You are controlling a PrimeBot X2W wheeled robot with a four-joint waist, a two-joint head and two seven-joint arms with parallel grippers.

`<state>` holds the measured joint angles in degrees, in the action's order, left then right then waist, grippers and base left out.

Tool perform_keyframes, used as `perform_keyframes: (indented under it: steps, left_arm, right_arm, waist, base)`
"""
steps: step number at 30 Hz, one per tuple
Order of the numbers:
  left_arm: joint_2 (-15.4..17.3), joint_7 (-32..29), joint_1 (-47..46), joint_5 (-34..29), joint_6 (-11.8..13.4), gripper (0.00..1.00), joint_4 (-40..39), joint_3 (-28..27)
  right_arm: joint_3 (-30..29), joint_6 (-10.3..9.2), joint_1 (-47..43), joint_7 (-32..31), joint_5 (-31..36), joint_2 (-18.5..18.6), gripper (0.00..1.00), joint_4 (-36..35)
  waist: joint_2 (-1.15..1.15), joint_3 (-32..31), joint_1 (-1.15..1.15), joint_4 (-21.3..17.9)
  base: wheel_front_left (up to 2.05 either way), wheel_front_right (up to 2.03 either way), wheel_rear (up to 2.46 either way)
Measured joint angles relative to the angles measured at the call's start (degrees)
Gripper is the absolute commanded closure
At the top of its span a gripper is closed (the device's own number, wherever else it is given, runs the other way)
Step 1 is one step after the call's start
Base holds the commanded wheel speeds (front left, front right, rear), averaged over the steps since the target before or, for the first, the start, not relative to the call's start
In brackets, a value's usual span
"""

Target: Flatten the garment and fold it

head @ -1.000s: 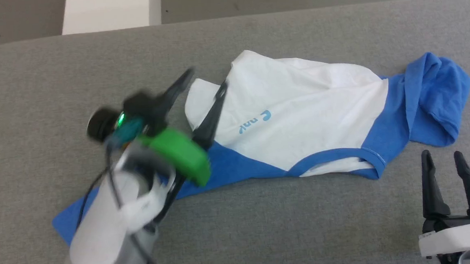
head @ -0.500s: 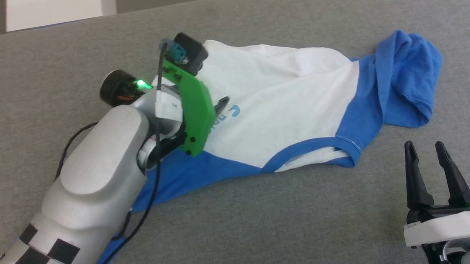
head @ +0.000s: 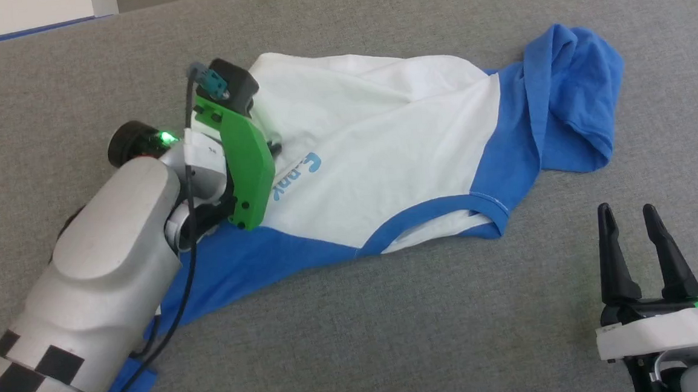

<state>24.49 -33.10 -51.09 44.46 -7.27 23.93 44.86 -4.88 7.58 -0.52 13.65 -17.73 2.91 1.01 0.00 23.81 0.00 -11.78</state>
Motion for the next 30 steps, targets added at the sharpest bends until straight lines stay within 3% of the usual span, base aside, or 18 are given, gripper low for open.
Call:
perform_keyframes:
  steps: [8,12,21,22,23,30]
  left_arm:
    - [2.8,5.7,-6.4,-0.7,0.3,1.0,-4.5,-3.9]
    - [5.0,12.5,-9.4,-5.5,3.4,1.0,-4.1,-6.0]
    - [5.9,23.3,-10.0,-11.9,8.0,1.0,2.6,-6.6]
    - [5.6,24.5,-10.0,-12.3,8.7,0.69,3.7,-6.7]
    - [5.3,25.2,-10.0,-12.4,8.9,0.0,4.7,-6.5]
    - [2.1,28.2,-10.0,-11.5,7.1,0.0,7.5,-6.2]
  right_arm:
    - [-0.2,0.0,0.3,0.1,0.0,0.0,0.0,-0.6]
    - [0.2,0.0,1.3,0.1,-0.3,0.0,0.0,-1.0]
    - [0.7,0.0,3.3,0.5,-1.1,0.0,0.0,-0.3]
    - [0.8,0.0,3.5,0.5,-1.1,0.0,0.0,-0.1]
    - [0.8,0.0,3.7,0.6,-1.1,0.0,0.0,0.0]
    - [0.4,0.0,4.1,0.8,-1.0,0.0,0.0,0.7]
  waist:
    - [0.0,1.0,0.0,1.0]
    - [0.0,2.7,0.0,0.8]
    - [0.0,7.1,0.0,-1.2]
    - [0.0,7.6,0.0,-1.4]
    - [0.0,8.1,0.0,-1.6]
    - [0.0,8.9,0.01,-1.6]
  base:
    - [0.0,0.0,0.0]
    - [0.0,0.0,0.0]
    - [0.0,0.0,0.0]
    - [0.0,0.0,0.0]
    - [0.0,0.0,0.0]
    - [0.0,0.0,0.0]
